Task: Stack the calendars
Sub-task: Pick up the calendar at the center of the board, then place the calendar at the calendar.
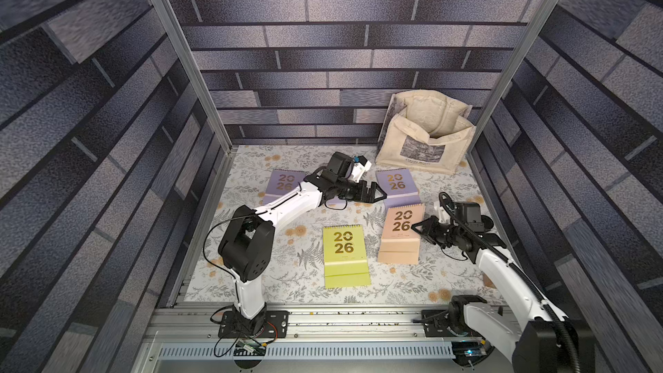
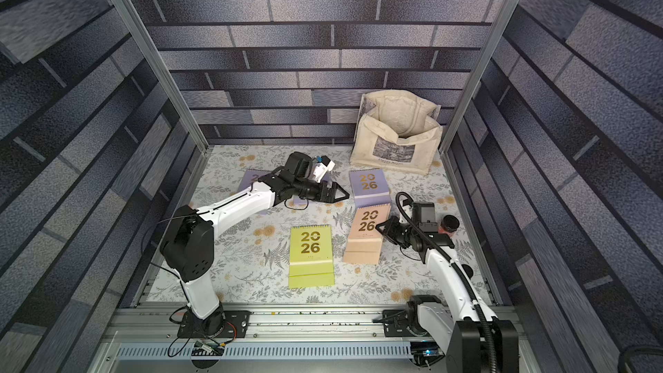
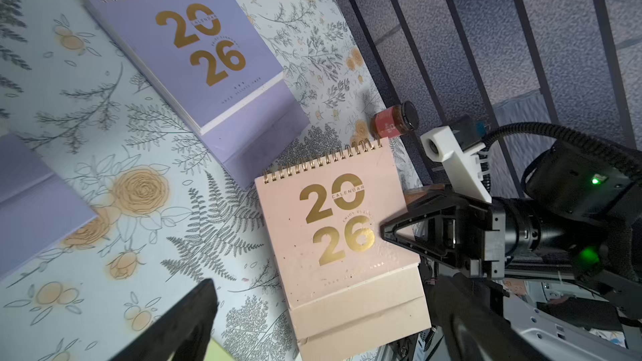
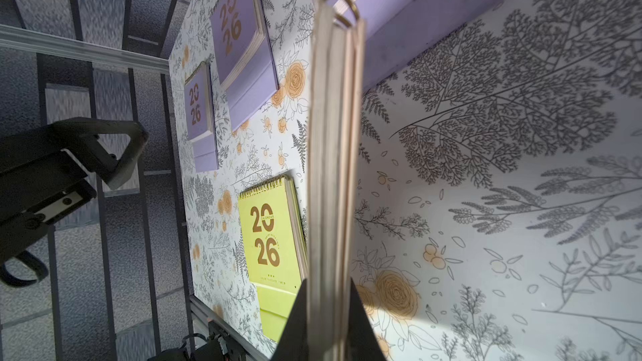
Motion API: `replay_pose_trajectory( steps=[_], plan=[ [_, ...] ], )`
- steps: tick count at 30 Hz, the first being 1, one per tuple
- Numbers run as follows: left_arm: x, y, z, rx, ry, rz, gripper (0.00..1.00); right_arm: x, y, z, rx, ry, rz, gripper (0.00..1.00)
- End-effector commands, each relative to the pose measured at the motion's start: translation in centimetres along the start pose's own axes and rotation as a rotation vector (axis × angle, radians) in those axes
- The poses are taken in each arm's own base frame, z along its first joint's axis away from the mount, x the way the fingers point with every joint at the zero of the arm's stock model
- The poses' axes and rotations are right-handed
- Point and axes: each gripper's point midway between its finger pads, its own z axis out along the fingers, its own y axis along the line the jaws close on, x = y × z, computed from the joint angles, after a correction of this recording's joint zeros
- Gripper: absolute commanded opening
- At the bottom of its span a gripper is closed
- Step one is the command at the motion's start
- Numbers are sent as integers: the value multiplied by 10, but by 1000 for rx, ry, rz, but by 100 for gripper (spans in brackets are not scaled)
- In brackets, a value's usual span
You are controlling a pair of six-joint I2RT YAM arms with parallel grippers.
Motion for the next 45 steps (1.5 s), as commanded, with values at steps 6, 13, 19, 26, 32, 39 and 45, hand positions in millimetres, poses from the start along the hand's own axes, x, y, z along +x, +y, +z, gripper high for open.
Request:
replay_pose_trajectory(
  steps=[6, 13, 19, 26, 32, 39, 45],
  plan=[
    [-1, 27, -71, -158, -143, -4, 100, -5, 57, -11, -115, -8, -99, 0],
    [19, 53, -116, -266, -235, -69, 100, 10, 94, -1, -180, 55, -174, 0],
    [44, 70, -127, -301, -255, -122, 100, 34, 112, 26, -247, 132, -191, 0],
    [69, 82, -135, -329, -262, -148, 100, 58, 136, 52, -296, 194, -217, 0],
    [81, 87, -138, -309, -297, -160, 100, 71, 125, 72, -293, 215, -166, 0],
    [97, 92, -131, -263, -301, -175, 100, 93, 125, 90, -311, 272, -154, 0],
    [102, 90, -127, -225, -288, -173, 100, 102, 120, 103, -302, 304, -142, 0]
  ],
)
